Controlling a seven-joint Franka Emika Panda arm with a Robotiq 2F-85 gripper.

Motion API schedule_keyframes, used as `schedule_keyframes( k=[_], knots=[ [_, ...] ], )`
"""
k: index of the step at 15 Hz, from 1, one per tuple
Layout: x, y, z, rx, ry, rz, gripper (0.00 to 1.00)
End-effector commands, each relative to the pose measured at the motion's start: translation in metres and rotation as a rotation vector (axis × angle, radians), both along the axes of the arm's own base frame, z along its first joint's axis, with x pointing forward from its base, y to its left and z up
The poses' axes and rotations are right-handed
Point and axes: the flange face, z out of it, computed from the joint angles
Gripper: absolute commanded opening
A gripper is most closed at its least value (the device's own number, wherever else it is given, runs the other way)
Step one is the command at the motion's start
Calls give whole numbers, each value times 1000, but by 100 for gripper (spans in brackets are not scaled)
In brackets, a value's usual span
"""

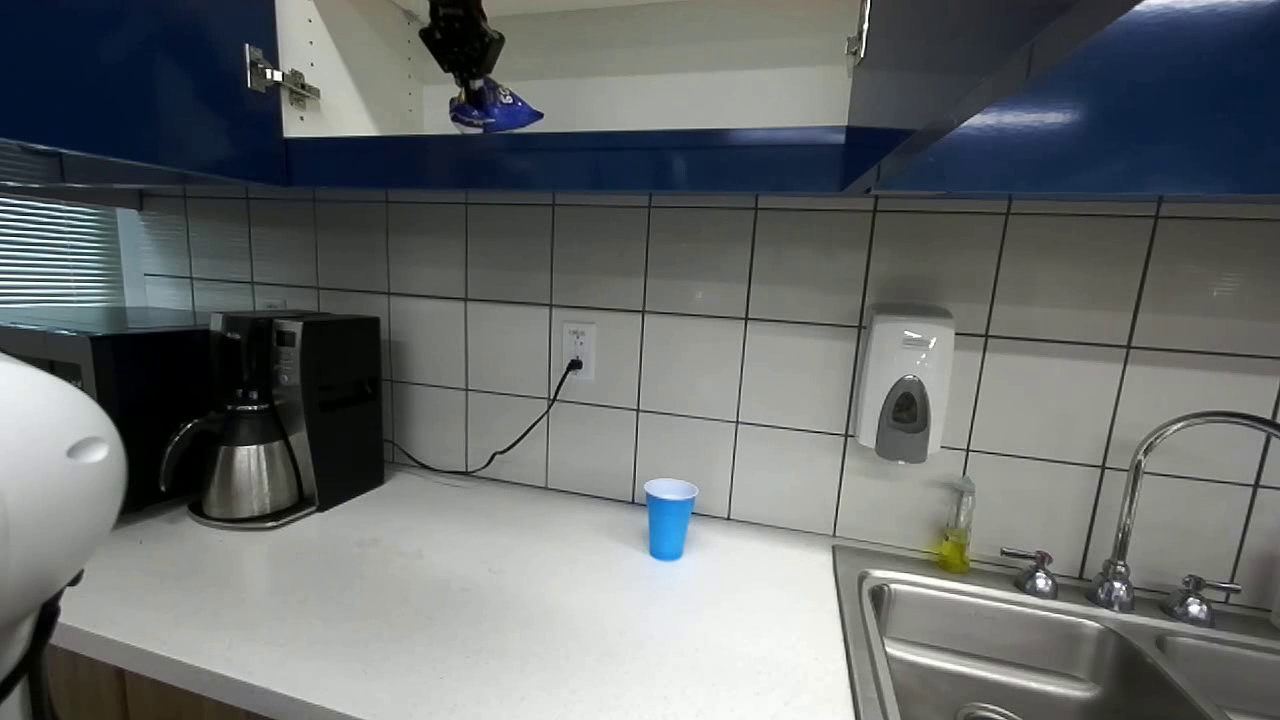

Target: Put the blue snack packet in the top cabinet

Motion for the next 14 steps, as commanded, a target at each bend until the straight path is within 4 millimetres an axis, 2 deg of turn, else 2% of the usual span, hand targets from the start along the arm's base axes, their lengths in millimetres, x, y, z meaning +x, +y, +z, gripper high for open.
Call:
schedule_keyframes(
  k=[1, 2, 3, 4, 12, 14],
  knots=[
    [6, -5, 4, 1, -6, -36, 0],
    [6, -5, 4, 2, -6, -37, 26],
    [7, -6, 5, 1, -6, -39, 27],
    [7, -6, 5, 2, -7, -40, 34],
    [-1, -7, 13, 4, -29, -33, 95],
    [-6, -8, 17, 6, -41, -30, 100]
  ],
)
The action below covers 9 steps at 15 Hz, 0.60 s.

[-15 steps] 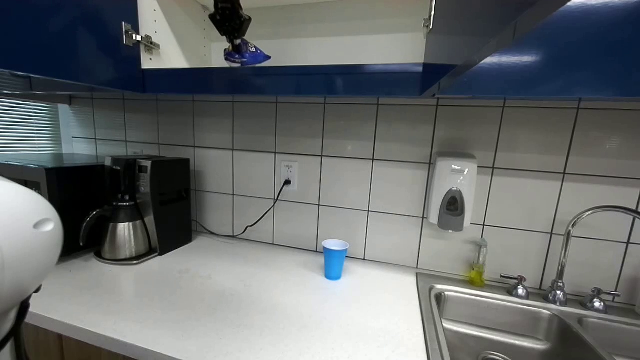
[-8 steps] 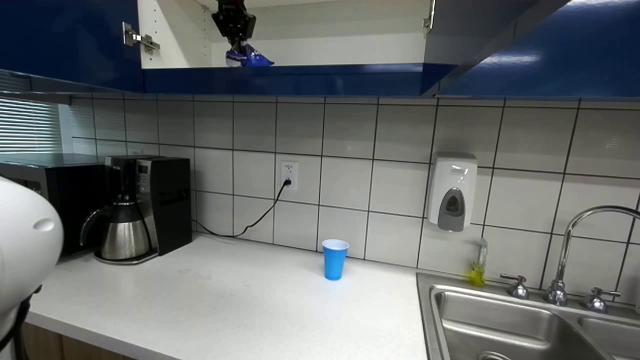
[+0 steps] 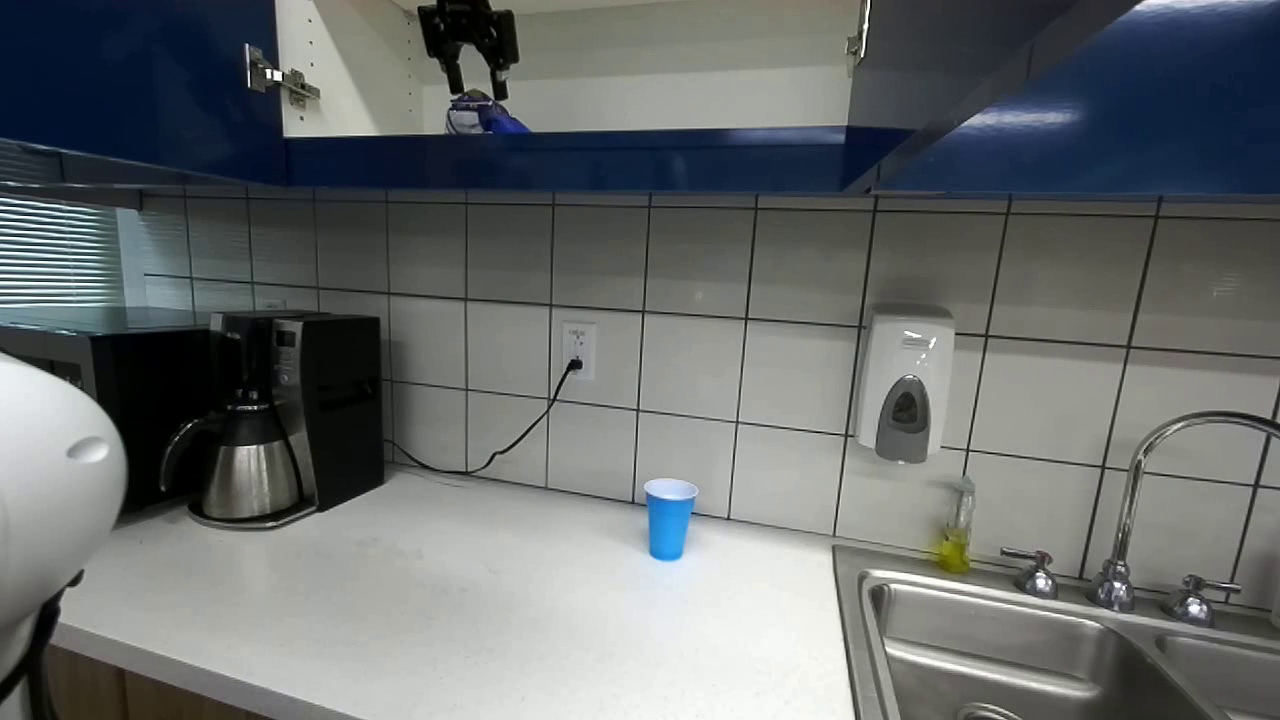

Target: Put the blue snack packet in the top cabinet

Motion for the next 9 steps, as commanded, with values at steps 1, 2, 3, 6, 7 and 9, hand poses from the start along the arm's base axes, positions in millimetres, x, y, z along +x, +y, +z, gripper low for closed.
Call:
schedule_keyframes(
  k=[1, 2, 3, 6, 7, 9],
  knots=[
    [-11, -2, 13, 2, -30, -16, 100],
    [-15, -2, 16, 2, -37, -15, 100],
    [-19, -3, 19, 2, -43, -15, 100],
    [-32, -7, 29, 2, -62, -12, 100],
    [-36, -8, 32, 2, -67, -12, 100],
    [-45, -12, 36, 1, -75, -13, 100]
  ],
)
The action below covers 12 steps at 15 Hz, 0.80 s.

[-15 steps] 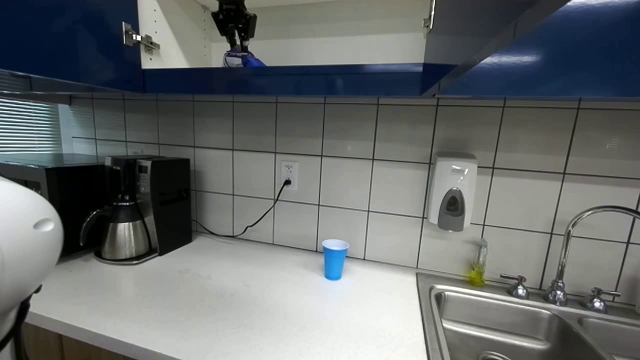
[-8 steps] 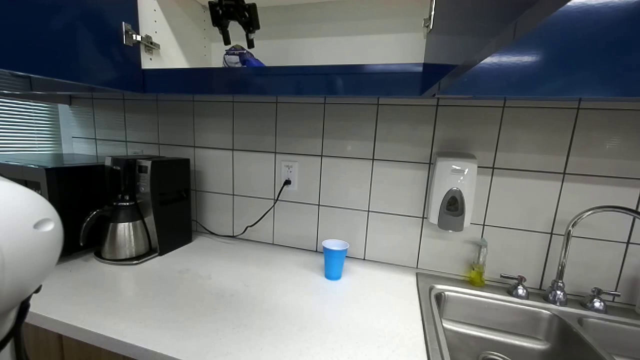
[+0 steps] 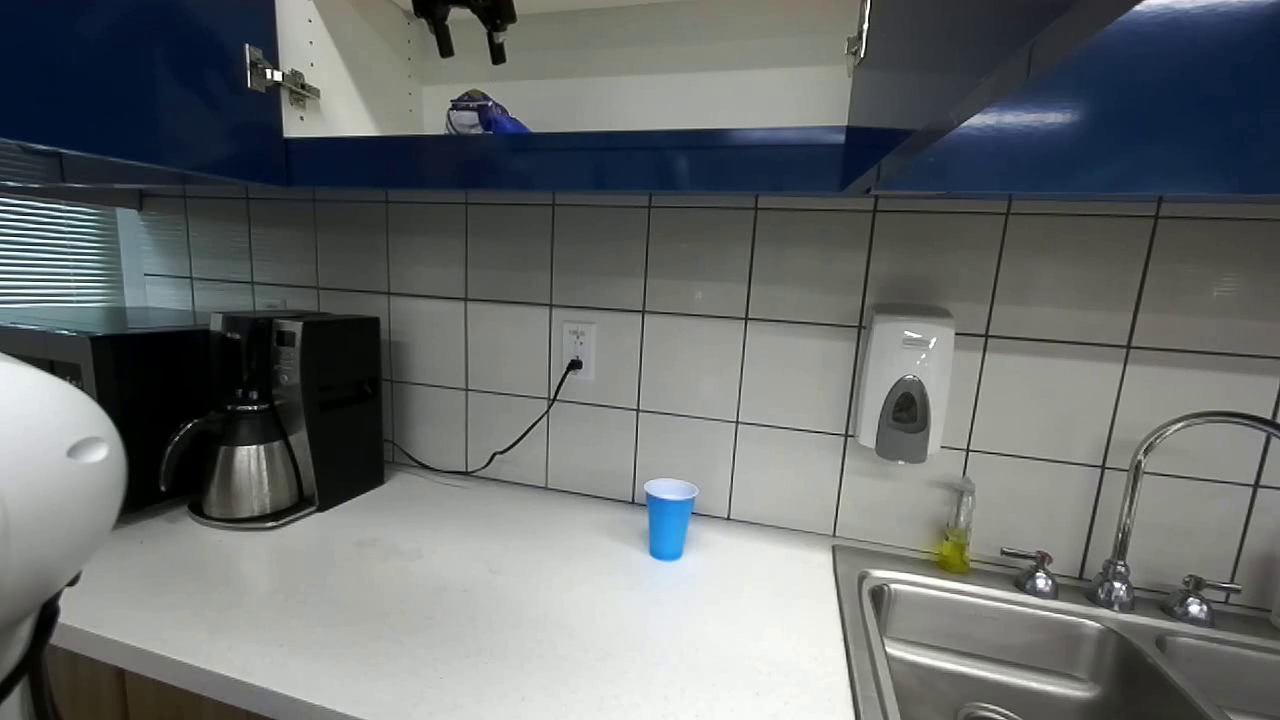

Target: Put the blue snack packet in the top cabinet

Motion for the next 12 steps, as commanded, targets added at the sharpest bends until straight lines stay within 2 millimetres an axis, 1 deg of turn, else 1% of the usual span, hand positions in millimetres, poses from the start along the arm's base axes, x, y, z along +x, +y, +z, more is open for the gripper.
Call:
schedule_keyframes(
  k=[1, 4, 7, 9, 12],
  knots=[
    [-21, -10, 6, -3, -17, -8, 100],
    [-35, -16, 7, -8, -19, -8, 100],
    [-53, -24, 4, -17, -14, -4, 100],
    [-68, -30, -1, -26, -9, 4, 100],
    [-89, -41, -14, -41, 11, 24, 100]
  ],
)
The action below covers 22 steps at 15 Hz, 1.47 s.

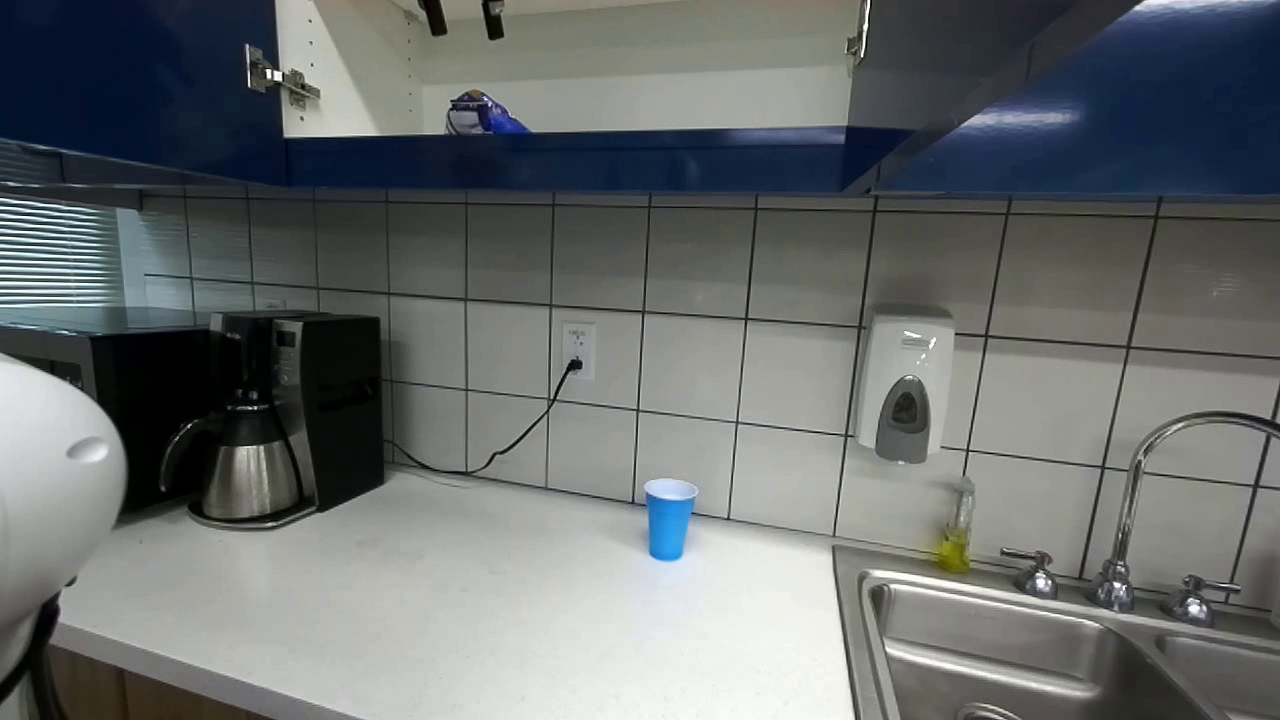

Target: Put the blue snack packet in the top cabinet

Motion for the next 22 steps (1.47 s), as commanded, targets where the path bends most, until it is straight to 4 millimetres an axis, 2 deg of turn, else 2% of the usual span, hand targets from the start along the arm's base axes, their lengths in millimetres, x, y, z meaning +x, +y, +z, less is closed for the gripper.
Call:
schedule_keyframes(
  k=[1, 4, 12, 22],
  knots=[
    [-32, -15, -19, -14, 13, 39, 100],
    [-47, -28, -38, -27, 49, 62, 100],
    [-75, -57, -106, -67, 182, 121, 100],
    [-77, -106, -211, -40, 365, 229, 100]
  ],
)
